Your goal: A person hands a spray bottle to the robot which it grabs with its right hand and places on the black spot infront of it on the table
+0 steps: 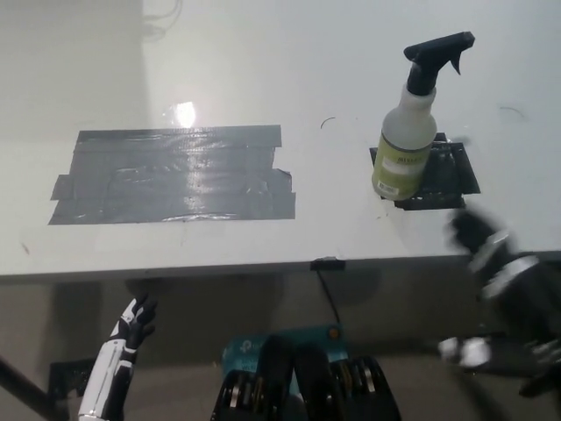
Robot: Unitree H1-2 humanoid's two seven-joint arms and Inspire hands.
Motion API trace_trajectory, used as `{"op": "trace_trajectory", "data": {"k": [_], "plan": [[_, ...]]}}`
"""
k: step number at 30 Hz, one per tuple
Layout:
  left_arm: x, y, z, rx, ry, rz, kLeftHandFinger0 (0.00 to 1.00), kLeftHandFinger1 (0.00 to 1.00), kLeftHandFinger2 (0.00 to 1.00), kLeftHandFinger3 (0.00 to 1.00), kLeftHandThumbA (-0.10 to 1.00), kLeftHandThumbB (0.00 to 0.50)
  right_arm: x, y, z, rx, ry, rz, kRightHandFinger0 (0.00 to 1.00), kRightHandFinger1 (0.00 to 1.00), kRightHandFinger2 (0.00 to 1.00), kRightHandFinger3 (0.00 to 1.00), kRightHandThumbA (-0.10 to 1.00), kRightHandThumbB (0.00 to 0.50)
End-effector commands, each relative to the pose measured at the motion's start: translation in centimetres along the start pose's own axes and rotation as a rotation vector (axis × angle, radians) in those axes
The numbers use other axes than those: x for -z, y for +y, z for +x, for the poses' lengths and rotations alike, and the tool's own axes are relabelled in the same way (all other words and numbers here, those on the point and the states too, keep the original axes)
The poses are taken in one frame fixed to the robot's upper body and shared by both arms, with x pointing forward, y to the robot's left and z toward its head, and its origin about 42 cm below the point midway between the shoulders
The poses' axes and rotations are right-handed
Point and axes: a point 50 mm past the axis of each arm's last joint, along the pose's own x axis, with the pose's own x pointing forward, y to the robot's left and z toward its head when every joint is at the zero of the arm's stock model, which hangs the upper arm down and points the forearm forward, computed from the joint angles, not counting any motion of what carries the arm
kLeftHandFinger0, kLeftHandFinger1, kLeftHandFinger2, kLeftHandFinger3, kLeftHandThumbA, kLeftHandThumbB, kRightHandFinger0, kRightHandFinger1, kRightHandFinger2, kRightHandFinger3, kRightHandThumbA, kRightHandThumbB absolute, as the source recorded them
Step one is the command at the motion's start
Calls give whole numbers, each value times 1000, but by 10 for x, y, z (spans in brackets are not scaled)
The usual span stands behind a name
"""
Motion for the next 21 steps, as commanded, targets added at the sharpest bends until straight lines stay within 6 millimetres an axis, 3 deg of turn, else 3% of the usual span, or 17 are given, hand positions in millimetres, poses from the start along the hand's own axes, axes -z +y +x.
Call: {"op": "trace_trajectory", "data": {"k": [1,2,3,5,8,13,18,21], "plan": [[-3,2,-5,25,-56,4,1000,1000,1000,1000,1000,90,27,16,8,12,19,-53,1000,1000,1000,1000,1000,245],[-4,2,-5,25,-57,5,1000,1000,1000,1000,1000,96,30,16,8,9,25,-58,1000,1000,1000,1000,1000,188],[-5,3,-3,22,-62,3,1000,1000,1000,1000,1000,87,40,18,9,-7,57,-84,1000,1000,1000,1000,1000,255],[-7,4,-1,22,-69,-1,1000,1000,1000,1000,1000,97,54,20,11,-24,102,-114,1000,1000,1000,1000,1000,266],[-8,3,0,23,-66,15,1000,1000,1000,1000,1000,103,67,21,9,-38,144,-107,1000,1000,1000,1000,1000,255],[-6,2,0,23,-66,16,1000,1000,1000,1000,1000,89,74,18,5,-38,189,-105,1000,1000,1000,1000,1000,256],[-7,2,3,27,-72,11,1000,1000,1000,1000,1000,91,79,13,3,-35,221,-125,1000,1000,1000,1000,1000,219],[-7,1,3,32,-74,11,1000,1000,1000,1000,1000,81,79,11,1,-30,234,-130,1000,1000,1000,1000,1000,228]]}}
